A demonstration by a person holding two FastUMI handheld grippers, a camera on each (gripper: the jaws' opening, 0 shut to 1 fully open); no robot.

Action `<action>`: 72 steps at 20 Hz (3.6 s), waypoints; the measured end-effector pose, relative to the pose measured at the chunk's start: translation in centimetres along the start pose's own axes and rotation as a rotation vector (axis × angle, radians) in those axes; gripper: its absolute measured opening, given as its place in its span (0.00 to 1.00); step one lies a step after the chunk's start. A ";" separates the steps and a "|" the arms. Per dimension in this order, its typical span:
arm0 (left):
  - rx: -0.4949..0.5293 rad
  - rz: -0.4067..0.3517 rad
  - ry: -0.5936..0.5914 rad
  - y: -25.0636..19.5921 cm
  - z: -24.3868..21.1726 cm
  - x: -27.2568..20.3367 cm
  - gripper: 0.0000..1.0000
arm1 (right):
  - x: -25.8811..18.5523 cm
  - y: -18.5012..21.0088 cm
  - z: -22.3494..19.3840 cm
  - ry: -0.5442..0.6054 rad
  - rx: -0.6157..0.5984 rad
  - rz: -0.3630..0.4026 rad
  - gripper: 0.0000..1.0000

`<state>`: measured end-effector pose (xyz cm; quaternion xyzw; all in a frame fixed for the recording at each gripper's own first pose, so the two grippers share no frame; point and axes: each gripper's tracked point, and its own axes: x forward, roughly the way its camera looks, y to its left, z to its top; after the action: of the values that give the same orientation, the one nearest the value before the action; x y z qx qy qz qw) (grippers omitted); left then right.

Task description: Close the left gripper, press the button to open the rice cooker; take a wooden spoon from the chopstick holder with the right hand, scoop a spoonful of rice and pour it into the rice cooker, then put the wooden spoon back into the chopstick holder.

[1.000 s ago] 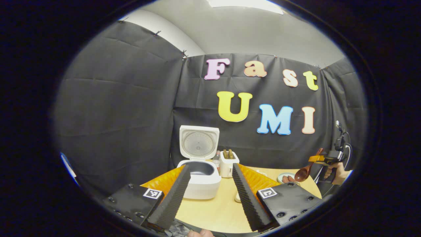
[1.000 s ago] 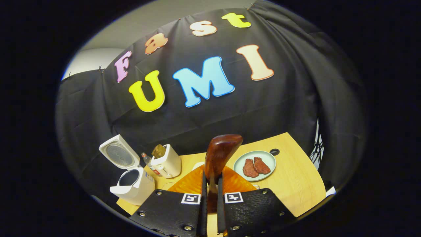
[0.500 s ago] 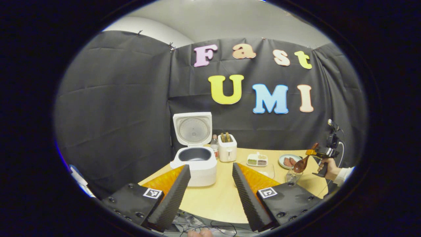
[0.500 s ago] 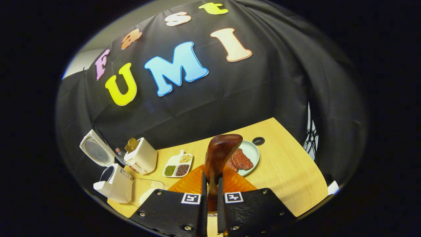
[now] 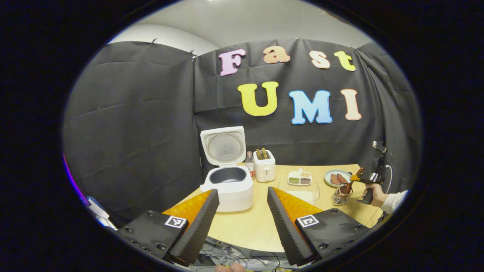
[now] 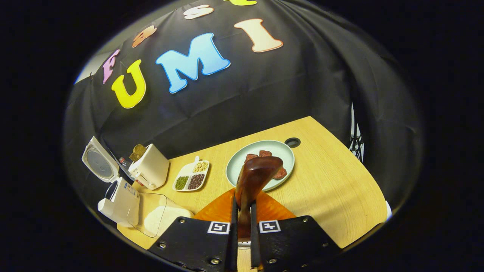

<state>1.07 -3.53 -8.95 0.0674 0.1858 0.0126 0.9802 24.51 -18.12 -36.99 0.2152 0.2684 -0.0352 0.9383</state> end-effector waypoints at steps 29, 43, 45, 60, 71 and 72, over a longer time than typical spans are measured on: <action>-0.200 -0.173 -0.271 7.2 9.8 15.5 0.90 | -29.6 5.8 2.8 -0.318 -0.148 -0.255 0.91; -0.214 -0.100 -0.368 13.6 19.6 40.5 0.94 | -32.0 21.7 -5.4 -0.221 -0.255 -0.293 0.91; -0.204 -0.085 -0.365 13.0 21.1 43.9 0.94 | -32.2 22.5 -5.8 -0.210 -0.271 -0.291 0.92; -0.098 -0.023 -0.034 12.4 13.5 52.8 0.95 | -31.7 24.3 -8.0 -0.136 -0.272 -0.237 0.92; -0.094 -0.010 0.024 9.3 -3.9 38.9 0.96 | -30.8 24.9 -10.9 -0.065 -0.269 -0.183 0.92; -0.093 -0.005 0.033 9.2 -5.0 38.7 0.94 | -30.9 24.8 -11.4 -0.055 -0.268 -0.185 0.92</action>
<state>35.24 8.14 -26.30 0.0210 0.2013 0.0198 0.9791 -2.90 7.61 -20.10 0.0612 0.2638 -0.0911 0.9583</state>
